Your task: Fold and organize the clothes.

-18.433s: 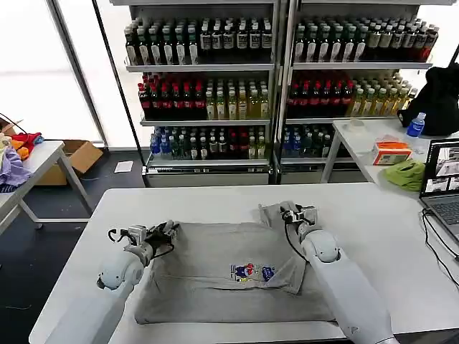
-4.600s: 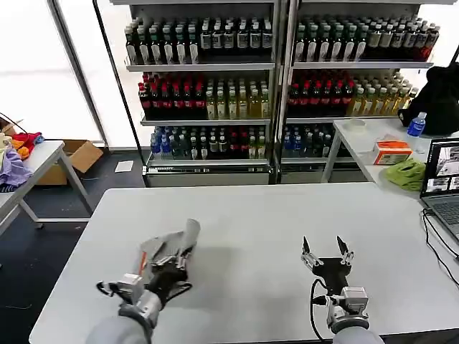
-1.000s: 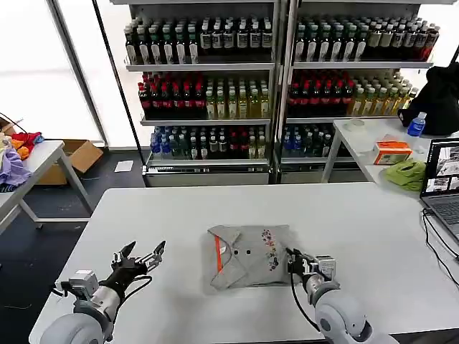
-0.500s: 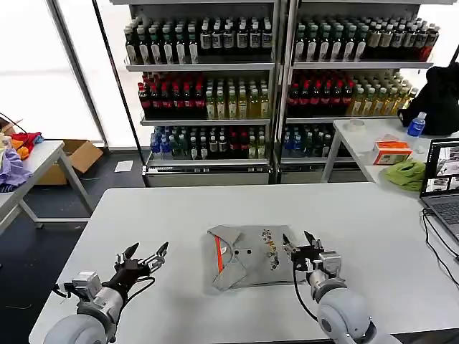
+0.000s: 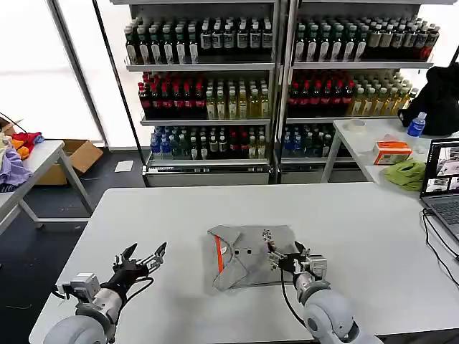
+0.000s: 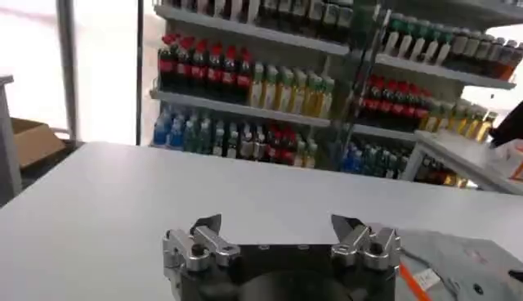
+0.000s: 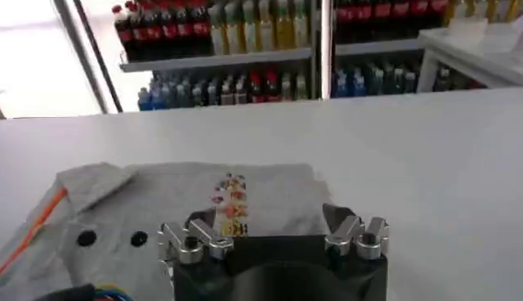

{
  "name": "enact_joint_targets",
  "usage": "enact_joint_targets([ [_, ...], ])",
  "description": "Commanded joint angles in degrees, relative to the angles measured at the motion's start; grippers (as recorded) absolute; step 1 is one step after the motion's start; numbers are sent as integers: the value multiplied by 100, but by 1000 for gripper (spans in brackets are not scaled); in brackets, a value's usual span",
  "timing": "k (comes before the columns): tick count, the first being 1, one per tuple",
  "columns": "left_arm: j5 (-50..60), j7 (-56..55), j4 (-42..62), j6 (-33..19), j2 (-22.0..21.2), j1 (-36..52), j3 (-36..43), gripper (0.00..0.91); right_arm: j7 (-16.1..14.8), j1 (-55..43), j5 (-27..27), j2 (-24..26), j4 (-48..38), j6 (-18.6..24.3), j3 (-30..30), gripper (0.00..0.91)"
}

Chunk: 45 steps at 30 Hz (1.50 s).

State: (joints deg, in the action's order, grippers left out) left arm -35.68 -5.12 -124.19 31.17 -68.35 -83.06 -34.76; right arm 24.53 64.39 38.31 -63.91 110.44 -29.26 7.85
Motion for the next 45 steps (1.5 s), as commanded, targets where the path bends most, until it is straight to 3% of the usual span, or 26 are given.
enact_joint_targets([
  [1, 36, -2, -73, -91, -1, -33, -31, 907, 136, -65, 656, -153, -286, -63, -68, 907],
  [5, 110, 4, -115, -137, 22, -98, -108, 907, 129, -78, 731, -163, -190, -59, 17, 907],
  [9, 129, 34, -182, -276, 0, -159, -178, 907, 168, 46, 637, 88, 709, -115, 391, 907],
  [11, 135, 31, -217, -358, -28, -135, -212, 907, 76, 83, 178, 234, 916, -94, 539, 907],
  [13, 169, 53, -282, -411, -71, -85, -251, 907, -254, 204, -1286, 516, 1019, 34, 927, 907],
  [15, 191, 53, -306, -469, -72, -77, -268, 907, -361, 350, -1820, 818, 1040, 158, 1326, 907],
  [17, 230, 60, -281, -536, -33, -77, -291, 907, -387, 601, -1945, 1156, 989, 292, 1730, 907],
  [20, 301, 53, -145, -654, -4, 47, -322, 907, -389, 978, -2118, 1412, 796, 526, 2181, 907],
  [24, 1002, 416, 67, -720, -13, 121, -391, 907, -422, 1439, -2222, 1342, 868, 752, 2425, 907],
  [29, 867, 247, 164, -846, -44, 124, -260, 907, -474, 1600, -2186, 1123, 1044, 893, 2415, 907],
  [35, 738, 154, 53, -832, 42, 89, -356, 907, -663, 1739, -2068, 1204, 1285, 980, 2489, 907],
  [45, 1086, 301, 67, -815, -26, 40, -466, 907, -666, 1825, -2073, 1107, 1327, 971, 2326, 907],
])
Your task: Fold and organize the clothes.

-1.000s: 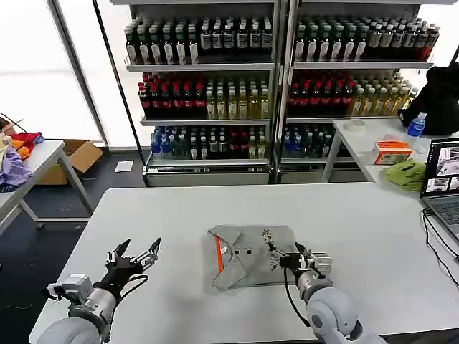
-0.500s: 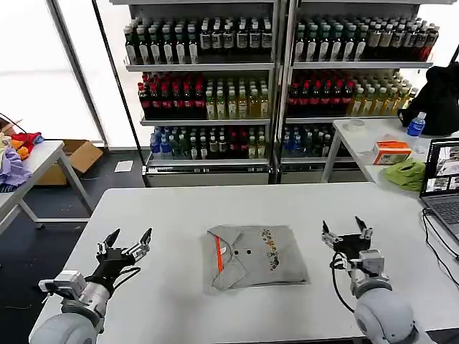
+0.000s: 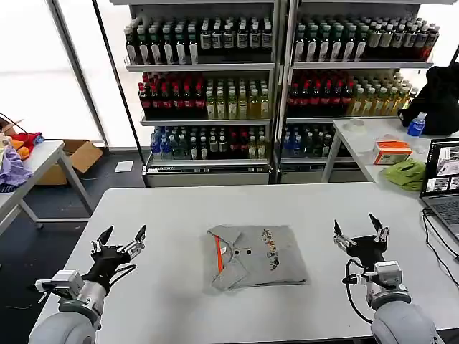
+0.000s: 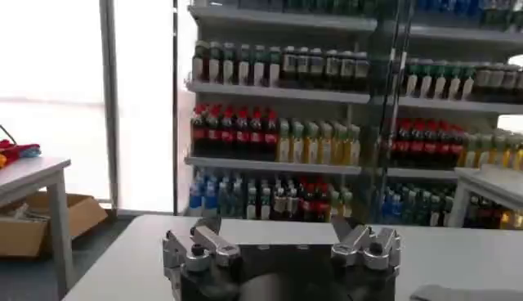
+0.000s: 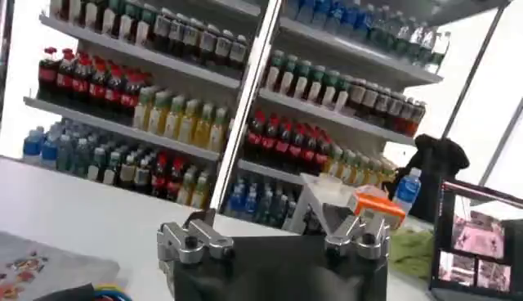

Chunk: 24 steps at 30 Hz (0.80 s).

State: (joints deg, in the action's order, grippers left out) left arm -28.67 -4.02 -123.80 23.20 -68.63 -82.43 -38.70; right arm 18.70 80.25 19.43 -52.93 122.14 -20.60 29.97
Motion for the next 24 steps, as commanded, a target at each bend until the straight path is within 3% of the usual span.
enact_joint_targets([
  [1, 399, 192, 27, -17, 11, -29, -74, 907, -81, 242, -186, 6, 157, 101, 110, 907],
  [24, 391, 184, 265, 13, -126, 200, 24, 907, -76, 175, -223, -134, -93, 43, 13, 907],
])
